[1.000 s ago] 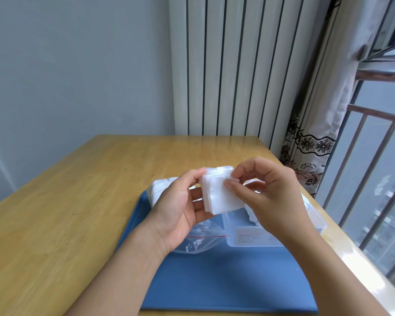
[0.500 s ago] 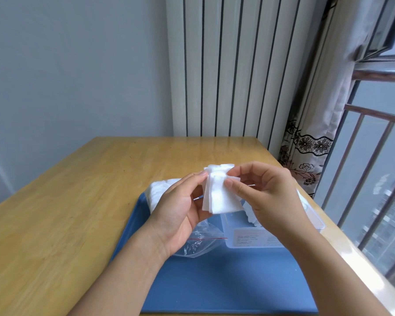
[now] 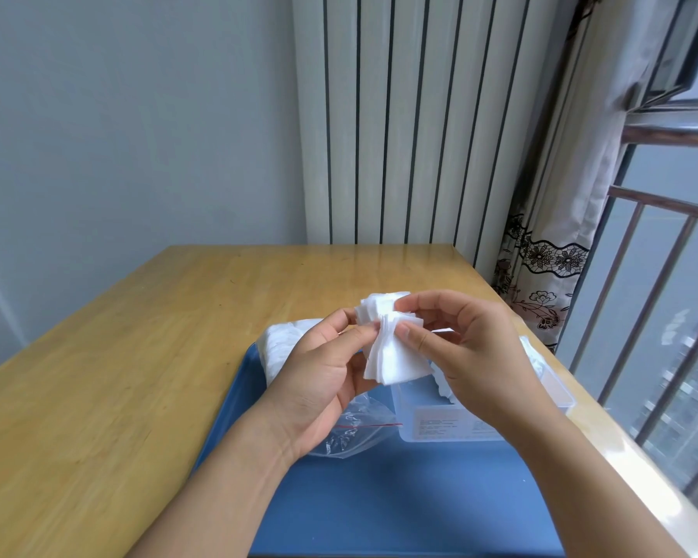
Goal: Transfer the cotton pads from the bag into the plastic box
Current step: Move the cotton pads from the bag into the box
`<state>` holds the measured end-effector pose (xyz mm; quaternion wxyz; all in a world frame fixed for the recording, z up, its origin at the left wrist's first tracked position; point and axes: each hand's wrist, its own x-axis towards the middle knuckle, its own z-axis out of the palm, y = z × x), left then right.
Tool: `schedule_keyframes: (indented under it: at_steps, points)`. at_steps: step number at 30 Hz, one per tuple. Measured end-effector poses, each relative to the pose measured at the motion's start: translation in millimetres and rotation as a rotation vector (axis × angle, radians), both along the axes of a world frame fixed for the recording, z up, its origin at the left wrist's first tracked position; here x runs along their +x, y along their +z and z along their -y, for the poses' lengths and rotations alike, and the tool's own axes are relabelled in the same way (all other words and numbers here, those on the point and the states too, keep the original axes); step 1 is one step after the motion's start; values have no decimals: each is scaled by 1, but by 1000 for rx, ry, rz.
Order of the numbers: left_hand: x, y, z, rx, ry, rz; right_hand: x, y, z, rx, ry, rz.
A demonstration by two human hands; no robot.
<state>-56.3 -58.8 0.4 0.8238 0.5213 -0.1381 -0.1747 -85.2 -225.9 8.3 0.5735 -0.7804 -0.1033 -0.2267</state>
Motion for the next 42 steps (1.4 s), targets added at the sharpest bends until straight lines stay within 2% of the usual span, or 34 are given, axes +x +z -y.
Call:
schedule_keyframes:
  at_steps: [8, 12, 18, 25, 33, 42]
  points:
    - [1, -5, 4, 154, 80, 88, -1, -1, 2, -129, 73, -62]
    - [1, -5, 4, 202, 128, 117, -3, 4, 6, -104, 99, -62]
    - [1, -5, 3, 299, 82, 133, -2, 7, 16, -136, 61, -59]
    - [2, -5, 3, 272, 76, 105, 0, 4, 16, -142, 24, -28]
    - [4, -5, 0, 295, 75, 109, -4, 8, 12, -306, -42, 46]
    - [2, -3, -2, 217, -7, 127, 2, 3, 12, -254, -123, 97]
